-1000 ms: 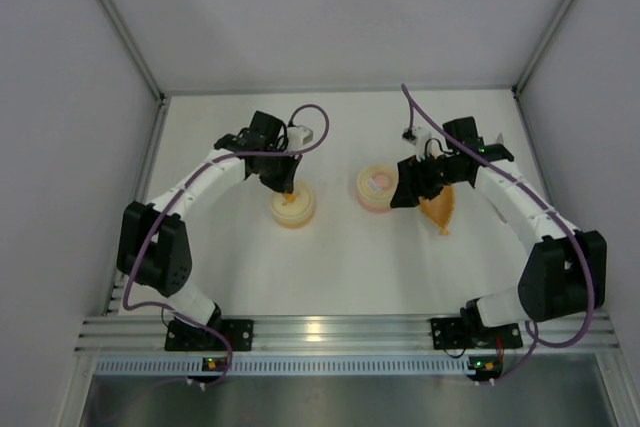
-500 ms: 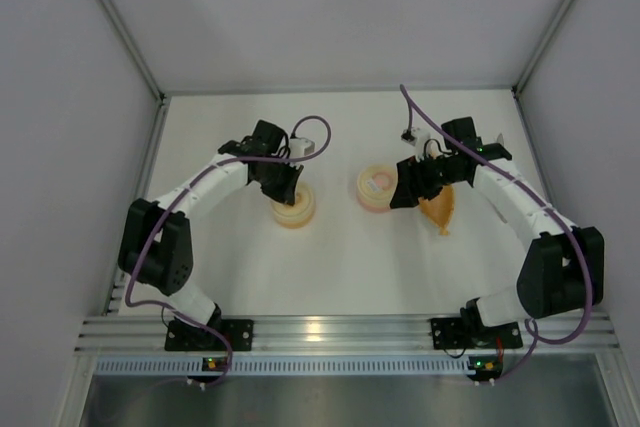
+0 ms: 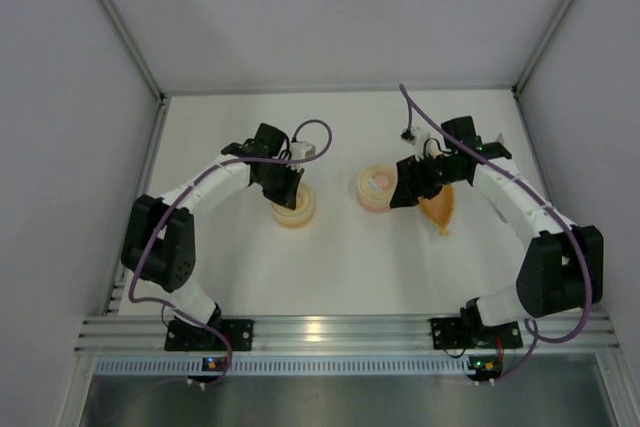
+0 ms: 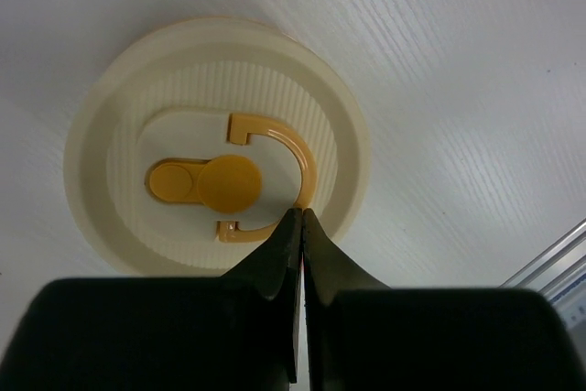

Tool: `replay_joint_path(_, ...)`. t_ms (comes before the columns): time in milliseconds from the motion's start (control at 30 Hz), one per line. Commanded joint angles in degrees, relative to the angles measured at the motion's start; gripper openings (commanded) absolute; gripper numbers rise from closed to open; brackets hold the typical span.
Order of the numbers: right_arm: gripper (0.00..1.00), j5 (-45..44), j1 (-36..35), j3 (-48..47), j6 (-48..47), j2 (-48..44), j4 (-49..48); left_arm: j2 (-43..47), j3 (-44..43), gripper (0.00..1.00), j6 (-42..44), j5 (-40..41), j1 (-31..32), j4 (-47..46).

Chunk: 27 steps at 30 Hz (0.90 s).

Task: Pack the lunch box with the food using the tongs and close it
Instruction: Adjust the box lid on the packing box, then move the packing box to the center of the board.

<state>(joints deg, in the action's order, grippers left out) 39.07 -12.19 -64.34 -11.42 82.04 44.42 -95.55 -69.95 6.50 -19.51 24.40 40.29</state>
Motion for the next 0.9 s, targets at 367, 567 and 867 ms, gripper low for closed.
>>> replay_joint_path(367, 0.67, -6.9, 0.8, -13.5, 1.3, 9.0, -2.6, 2.7, -13.2, 0.52, 1.5, -11.4, -10.2, 5.3)
replay_joint_path(567, 0.67, -9.3, 0.8, -20.0, 1.7, 17.1, -2.7, -1.5, -13.7, 0.59, 5.2, -10.9, -14.3, 7.1)
replay_joint_path(867, 0.65, -10.2, 0.9, -28.4, 2.1, 28.2, -3.3, -4.2, -11.4, 0.59, 5.8, -12.3, -16.4, 3.5)
